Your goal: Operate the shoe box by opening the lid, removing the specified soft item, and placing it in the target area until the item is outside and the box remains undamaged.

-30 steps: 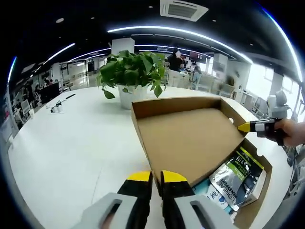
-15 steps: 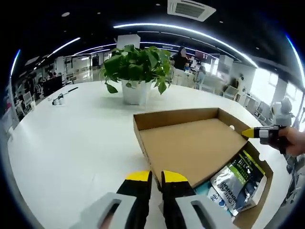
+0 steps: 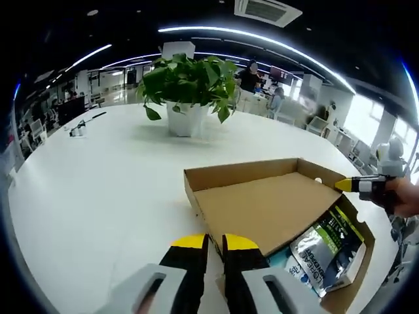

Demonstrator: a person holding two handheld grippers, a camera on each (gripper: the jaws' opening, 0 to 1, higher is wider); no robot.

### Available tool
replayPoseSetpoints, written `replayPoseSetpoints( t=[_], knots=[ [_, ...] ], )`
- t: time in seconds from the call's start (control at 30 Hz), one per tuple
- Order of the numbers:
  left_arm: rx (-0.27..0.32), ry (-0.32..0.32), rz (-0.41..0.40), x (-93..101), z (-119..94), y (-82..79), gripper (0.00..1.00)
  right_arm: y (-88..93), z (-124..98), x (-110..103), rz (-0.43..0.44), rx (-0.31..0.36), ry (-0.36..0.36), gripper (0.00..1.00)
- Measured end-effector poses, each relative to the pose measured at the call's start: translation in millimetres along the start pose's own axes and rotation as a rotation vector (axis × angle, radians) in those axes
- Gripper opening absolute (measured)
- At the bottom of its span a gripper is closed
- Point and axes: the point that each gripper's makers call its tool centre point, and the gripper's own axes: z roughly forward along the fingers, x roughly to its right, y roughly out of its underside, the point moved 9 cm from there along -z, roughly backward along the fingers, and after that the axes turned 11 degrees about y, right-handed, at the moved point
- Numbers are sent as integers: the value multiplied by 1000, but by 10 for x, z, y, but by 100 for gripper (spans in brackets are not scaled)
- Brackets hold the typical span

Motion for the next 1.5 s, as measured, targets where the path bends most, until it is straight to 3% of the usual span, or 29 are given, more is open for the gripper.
replayPoseSetpoints(
  t=[0.57,0.77,1.03,1.5],
  knots=[
    [-37,26,5,10,-27,13,9,17,-108,45,-26,-30,-11,4],
    [7,51,-11,37,-97,2,15,32,-197,58,-39,-37,-14,3],
    [41,48,7,66,-239,-42,15,69,-341,132,-47,-31,-2,5],
    [76,59,17,167,-575,54,15,266,-681,331,-42,1,18,6]
  ],
)
